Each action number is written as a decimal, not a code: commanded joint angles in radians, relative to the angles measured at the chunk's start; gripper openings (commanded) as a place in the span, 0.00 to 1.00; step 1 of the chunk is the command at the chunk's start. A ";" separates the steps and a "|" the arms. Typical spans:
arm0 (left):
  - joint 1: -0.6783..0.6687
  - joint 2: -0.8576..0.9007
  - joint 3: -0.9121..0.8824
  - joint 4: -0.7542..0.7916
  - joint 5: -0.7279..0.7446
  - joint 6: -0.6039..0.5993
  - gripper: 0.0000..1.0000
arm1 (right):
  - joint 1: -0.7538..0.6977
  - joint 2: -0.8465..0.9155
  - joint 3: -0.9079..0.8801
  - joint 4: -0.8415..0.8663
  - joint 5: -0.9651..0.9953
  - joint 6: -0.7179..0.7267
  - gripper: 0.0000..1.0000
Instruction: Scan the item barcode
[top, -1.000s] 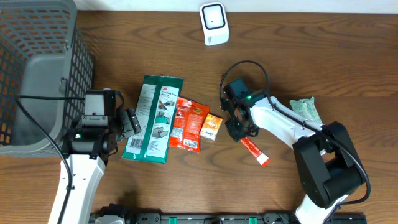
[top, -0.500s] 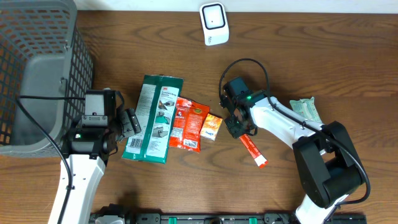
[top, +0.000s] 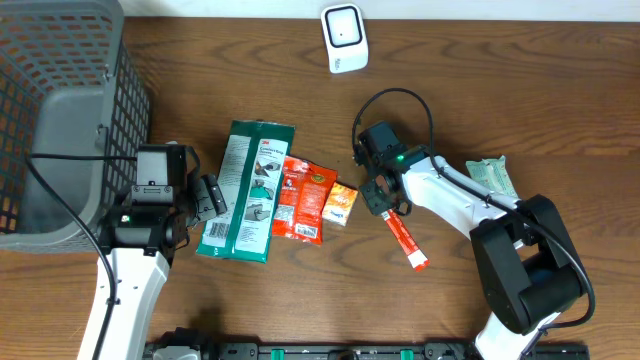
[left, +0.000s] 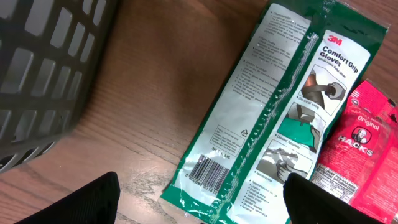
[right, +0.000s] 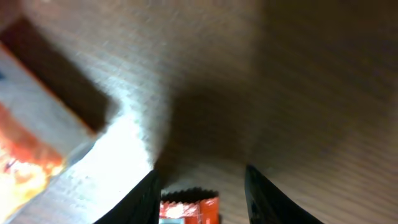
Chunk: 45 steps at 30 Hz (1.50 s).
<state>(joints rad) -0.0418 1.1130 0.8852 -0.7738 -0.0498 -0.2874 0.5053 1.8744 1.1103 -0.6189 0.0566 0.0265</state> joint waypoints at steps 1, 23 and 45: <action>0.003 0.004 0.014 0.001 0.006 -0.002 0.85 | -0.009 0.028 -0.020 0.035 0.066 0.029 0.37; 0.003 0.004 0.014 0.001 0.006 -0.002 0.85 | -0.007 -0.017 0.032 -0.202 -0.096 -0.016 0.61; 0.003 0.004 0.014 0.001 0.006 -0.002 0.85 | -0.008 -0.017 -0.010 -0.084 -0.058 0.034 0.21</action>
<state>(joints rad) -0.0418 1.1130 0.8852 -0.7738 -0.0498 -0.2874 0.5053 1.8690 1.1133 -0.7059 0.0021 0.0341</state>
